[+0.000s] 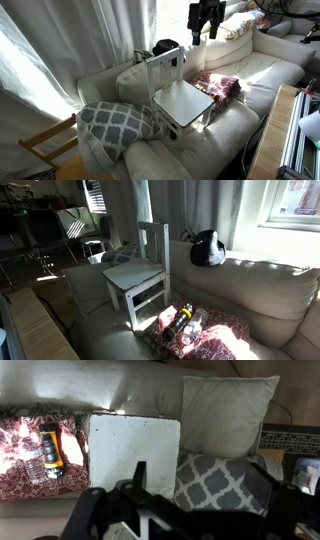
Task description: Hang the black hat on the backrest of the white chair
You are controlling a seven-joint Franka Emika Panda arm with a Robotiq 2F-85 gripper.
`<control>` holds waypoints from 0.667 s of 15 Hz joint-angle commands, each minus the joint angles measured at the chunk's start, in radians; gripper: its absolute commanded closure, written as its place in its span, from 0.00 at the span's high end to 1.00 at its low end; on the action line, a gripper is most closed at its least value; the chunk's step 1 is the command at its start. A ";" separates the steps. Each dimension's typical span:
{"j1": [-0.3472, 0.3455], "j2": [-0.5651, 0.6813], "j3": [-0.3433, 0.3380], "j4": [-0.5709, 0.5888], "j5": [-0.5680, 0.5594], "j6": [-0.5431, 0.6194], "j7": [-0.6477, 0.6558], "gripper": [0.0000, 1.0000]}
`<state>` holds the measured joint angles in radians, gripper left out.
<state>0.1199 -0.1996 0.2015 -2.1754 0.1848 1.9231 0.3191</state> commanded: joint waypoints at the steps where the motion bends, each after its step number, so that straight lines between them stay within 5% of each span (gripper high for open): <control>1: 0.010 0.009 -0.016 0.024 0.004 -0.049 -0.047 1.00; 5: -0.070 0.122 -0.065 0.127 -0.157 0.057 0.022 1.00; 10: -0.114 0.342 -0.145 0.313 -0.302 0.323 -0.024 1.00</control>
<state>0.0151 -0.0251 0.0876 -2.0010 -0.0492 2.1551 0.3045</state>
